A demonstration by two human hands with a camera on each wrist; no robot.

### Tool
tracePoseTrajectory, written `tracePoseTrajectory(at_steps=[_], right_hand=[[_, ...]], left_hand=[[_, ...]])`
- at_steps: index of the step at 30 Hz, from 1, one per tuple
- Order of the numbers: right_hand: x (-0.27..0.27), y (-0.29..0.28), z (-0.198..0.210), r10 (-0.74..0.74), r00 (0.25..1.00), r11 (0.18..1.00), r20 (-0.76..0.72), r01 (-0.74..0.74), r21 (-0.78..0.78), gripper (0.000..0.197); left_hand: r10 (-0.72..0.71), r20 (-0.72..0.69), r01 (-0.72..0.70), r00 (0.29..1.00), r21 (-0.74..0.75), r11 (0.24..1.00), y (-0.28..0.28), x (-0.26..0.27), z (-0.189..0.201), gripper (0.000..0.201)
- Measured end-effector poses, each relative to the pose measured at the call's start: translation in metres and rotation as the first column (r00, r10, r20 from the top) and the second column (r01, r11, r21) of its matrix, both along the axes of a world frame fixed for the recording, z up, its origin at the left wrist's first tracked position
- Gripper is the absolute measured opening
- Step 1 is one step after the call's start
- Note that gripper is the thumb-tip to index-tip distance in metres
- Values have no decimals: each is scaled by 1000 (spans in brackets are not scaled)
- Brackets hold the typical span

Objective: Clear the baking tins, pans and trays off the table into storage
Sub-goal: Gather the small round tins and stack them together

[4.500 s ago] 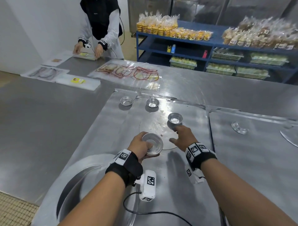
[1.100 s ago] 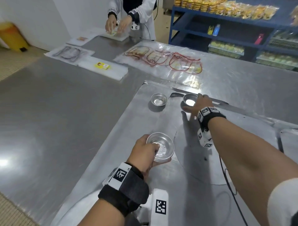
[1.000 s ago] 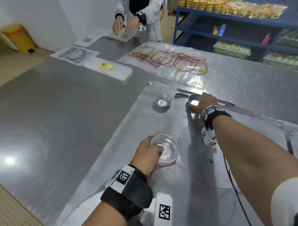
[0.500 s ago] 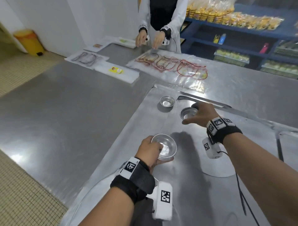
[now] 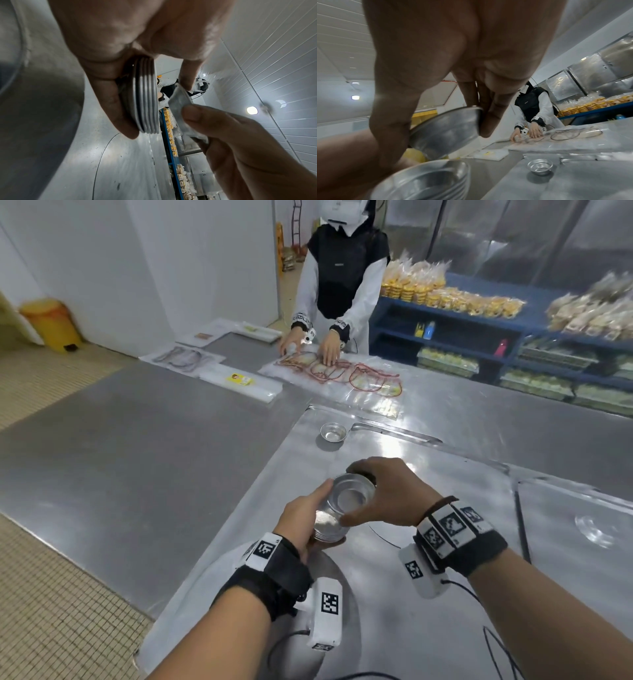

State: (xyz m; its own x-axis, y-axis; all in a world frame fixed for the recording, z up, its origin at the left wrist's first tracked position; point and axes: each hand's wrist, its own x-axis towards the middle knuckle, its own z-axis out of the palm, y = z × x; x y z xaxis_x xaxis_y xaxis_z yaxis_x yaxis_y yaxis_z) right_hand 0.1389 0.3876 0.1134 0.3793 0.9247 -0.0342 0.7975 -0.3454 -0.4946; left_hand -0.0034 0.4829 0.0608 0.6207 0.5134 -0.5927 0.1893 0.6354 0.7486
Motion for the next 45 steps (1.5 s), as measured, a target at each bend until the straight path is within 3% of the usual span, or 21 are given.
tracePoseTrajectory(at_steps=[4,10,17,21,24,28,31,38,44,45], right_hand=[[-28,-7,1,65,998,998,23,-65,19,59],[-55,-9,-3,112,993,993,-46,-111,36,71],[-62,0,-14,188,979,982,-78,-186,41,71],[-41,12,-36,191,969,979,-155,-199,-40,98],[-12,28,-55,156,970,966,-185,-189,-178,94],[24,61,-70,101,991,945,-84,-122,-304,57],[52,96,-87,34,999,932,-3,-32,-360,48],[113,182,-126,-150,971,918,188,208,-337,49],[153,241,-155,-181,912,905,369,301,-300,73],[155,246,-157,-168,903,896,395,307,-321,69]], left_hand=[[24,-3,-23,1000,55,998,-12,-10,6,30],[30,-61,-18,998,185,982,-14,-20,3,14],[30,-84,-8,996,247,969,-3,-30,-9,20],[91,-55,-77,994,221,972,9,-33,-16,20],[142,-46,-132,989,175,976,23,-32,-22,19],[176,-22,-173,984,115,978,41,-25,-27,17],[181,-19,-178,983,105,978,55,-16,-31,20],[183,-23,-182,983,37,983,93,7,-45,19],[170,-42,-171,985,-15,985,112,15,-58,23],[170,-46,-171,984,-22,985,114,14,-60,23]])
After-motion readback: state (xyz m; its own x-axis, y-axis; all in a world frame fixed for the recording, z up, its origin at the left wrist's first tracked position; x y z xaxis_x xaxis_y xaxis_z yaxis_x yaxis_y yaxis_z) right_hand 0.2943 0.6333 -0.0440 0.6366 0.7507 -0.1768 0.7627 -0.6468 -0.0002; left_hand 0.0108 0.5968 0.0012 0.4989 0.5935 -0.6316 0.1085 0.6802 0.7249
